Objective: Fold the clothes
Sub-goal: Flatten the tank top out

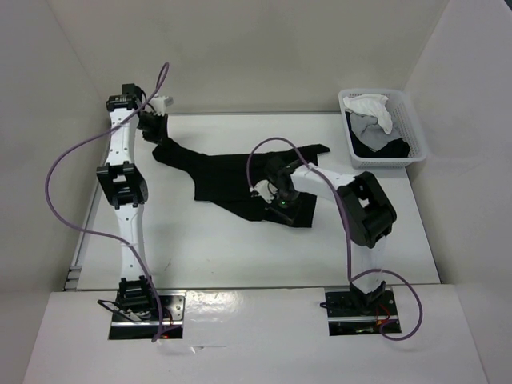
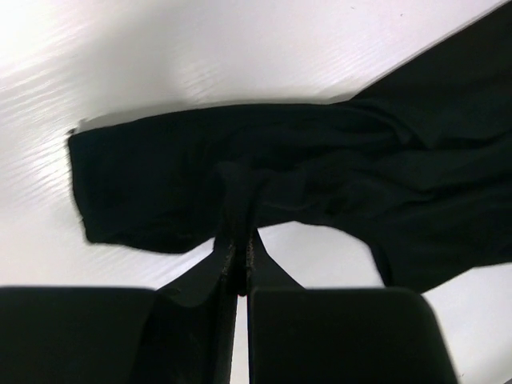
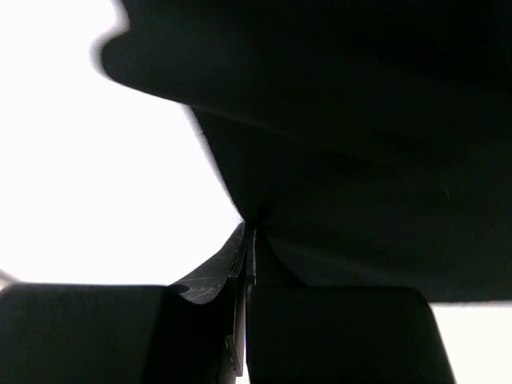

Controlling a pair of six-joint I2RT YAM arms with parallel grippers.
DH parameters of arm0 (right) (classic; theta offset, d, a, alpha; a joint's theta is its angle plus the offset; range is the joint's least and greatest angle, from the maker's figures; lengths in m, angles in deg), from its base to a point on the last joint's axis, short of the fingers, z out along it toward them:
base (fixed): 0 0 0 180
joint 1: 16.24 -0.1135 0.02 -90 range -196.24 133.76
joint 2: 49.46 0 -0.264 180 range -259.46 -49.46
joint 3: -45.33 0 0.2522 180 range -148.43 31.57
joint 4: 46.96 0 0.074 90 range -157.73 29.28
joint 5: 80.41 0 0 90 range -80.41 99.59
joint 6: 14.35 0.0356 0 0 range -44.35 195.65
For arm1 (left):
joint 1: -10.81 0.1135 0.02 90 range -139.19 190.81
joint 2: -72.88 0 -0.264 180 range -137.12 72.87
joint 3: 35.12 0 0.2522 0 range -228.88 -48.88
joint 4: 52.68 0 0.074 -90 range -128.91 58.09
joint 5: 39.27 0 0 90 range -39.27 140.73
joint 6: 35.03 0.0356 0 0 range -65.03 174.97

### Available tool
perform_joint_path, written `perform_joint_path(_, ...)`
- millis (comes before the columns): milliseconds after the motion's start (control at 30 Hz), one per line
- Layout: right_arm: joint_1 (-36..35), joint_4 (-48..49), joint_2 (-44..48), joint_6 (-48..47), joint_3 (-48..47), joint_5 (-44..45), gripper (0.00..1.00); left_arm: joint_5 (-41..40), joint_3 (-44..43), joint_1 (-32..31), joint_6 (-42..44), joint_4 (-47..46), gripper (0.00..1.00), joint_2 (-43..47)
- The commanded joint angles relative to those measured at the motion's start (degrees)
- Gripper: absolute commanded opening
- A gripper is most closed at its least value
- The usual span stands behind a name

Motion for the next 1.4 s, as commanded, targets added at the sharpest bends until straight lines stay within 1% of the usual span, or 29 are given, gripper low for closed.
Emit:
perform_joint_path(0,-5.45,-3.69,-2.85,-0.44,-4.01,-9.14,0.00,2.46,-3.27,-1.40,-1.30,1.10,0.08,-2.81)
perform_joint_path(67,-8.43,-4.75,-4.51,-0.44,-5.34,-12.64,0.00,1.85,-4.41,-2.02,-1.83,1.10,0.08,-3.52)
perform_joint_path(167,-10.38,-7.47,-6.63,-1.67,-9.98,-17.82,0.00,2.36,-6.00,-2.64,-2.44,1.10,0.08,-4.65)
perform_joint_path(333,-14.07,-10.28,-11.29,-1.67,-17.81,-22.06,0.00,3.07,-6.00,-4.22,-3.50,1.10,0.14,-4.13)
perform_joint_path(400,-16.34,-12.13,-13.65,-2.29,-22.12,-24.60,0.00,3.07,-6.00,-4.22,-3.50,0.58,0.16,-2.38)
perform_joint_path(467,-18.28,-12.13,-14.98,-2.29,-25.46,-24.62,0.00,2.20,-6.00,-4.22,-4.55,0.58,0.19,-1.32)
perform_joint_path(500,-19.60,-12.13,-15.51,-2.29,-26.25,-24.01,0.00,1.67,-6.00,-4.22,-4.55,-0.03,0.22,-0.62)
perform_joint_path(600,-19.61,-12.66,-18.31,-1.06,-31.25,-24.00,0.00,1.05,-5.47,-4.22,-5.69,-1.09,0.40,0.61)
perform_joint_path(633,-19.61,-13.53,-19.20,-1.06,-35.10,-24.00,0.00,1.05,-5.47,-4.22,-5.69,-1.09,0.45,1.31)
perform_joint_path(667,-19.61,-14.67,-19.99,-0.45,-36.88,-24.00,0.15,0.27,-5.47,-4.22,-6.30,-1.09,0.51,1.84)
perform_joint_path(700,-19.61,-15.29,-20.52,-0.44,-38.37,-24.00,0.23,0.26,-5.47,-4.22,-6.31,-1.09,0.59,2.54)
perform_joint_path(733,-19.61,-15.30,-20.52,0.08,-40.30,-23.31,0.32,0.26,-5.47,-4.22,-6.31,-1.09,0.74,4.29)
perform_joint_path(767,-19.61,-15.91,-20.52,0.09,-40.32,-22.43,0.41,0.26,-4.95,-3.53,-6.31,-1.09,0.80,5.35)
perform_joint_path(800,-19.61,-15.91,-18.09,0.09,-40.32,-21.46,0.54,0.26,-4.42,-2.56,-6.31,-1.09,0.85,6.67)
perform_joint_path(833,-19.61,-15.39,-16.67,0.09,-39.63,-19.45,0.59,0.26,-3.37,-1.07,-6.31,-1.09,0.94,9.55)
perform_joint_path(867,-19.61,-14.86,-15.18,0.78,-38.66,-18.30,0.62,0.26,-2.66,-0.28,-6.31,-1.09,0.98,11.15)
perform_joint_path(900,-19.61,-13.55,-13.51,0.79,-36.30,-17.07,0.66,0.87,-1.96,0.69,-6.31,-1.09,1.00,14.47)
perform_joint_path(933,-18.39,-13.02,-10.19,1.31,-35.06,-15.32,0.66,1.66,-0.91,1.66,-6.31,-0.40,1.00,16.15)
perform_joint_path(967,-17.60,-13.01,-8.67,1.32,-34.09,-14.26,0.67,3.41,1.54,3.67,-4.83,-0.39,1.00,17.74)
perform_joint_path(1033,-13.56,-10.91,-4.28,2.54,-31.46,-10.75,0.67,5.17,5.58,5.26,-3.50,0.58,1.00,22.66)
perform_joint_path(1067,-11.63,-10.38,-2.87,2.55,-30.84,-10.21,0.67,5.70,14.48,5.79,-2.37,0.58,1.00,24.85)
perform_joint_path(1100,-9.26,-9.77,-1.73,3.07,-30.31,-10.20,0.69,6.49,20.40,5.80,0.86,0.58,1.00,30.01)
perform_joint_path(1133,-3.67,-8.45,0.11,3.60,-29.35,-10.20,0.70,6.50,27.50,5.80,2.03,-3.43,1.00,33.19)
perform_joint_path(1167,-0.40,-7.92,0.91,4.12,-28.73,-11.16,0.70,4.06,35.49,5.80,2.56,-6.77,1.00,40.36)
perform_joint_path(1200,2.86,-7.91,1.44,5.00,-28.72,-12.47,0.72,1.60,51.24,3.36,3.26,-10.37,1.00,44.17)
perform_joint_path(1233,6.02,-6.61,1.45,5.01,-28.20,-13.79,0.75,-1.21,58.79,1.86,3.27,-17.46,1.00,47.78)
perform_joint_path(1267,11.36,-5.99,2.32,5.70,-26.98,-15.55,0.75,-4.28,65.04,0.45,3.27,-20.14,1.00,53.29)
perform_joint_path(1333,14.22,-2.84,2.86,6.49,-24.78,-13.99,0.76,-4.31,74.29,-3.15,1.88,-24.62,1.00,56.50)
perform_joint_path(1367,14.92,-1.60,3.64,6.50,-23.46,-11.55,0.76,-3.79,80.51,-3.95,1.34,-25.43,1.00,57.12)
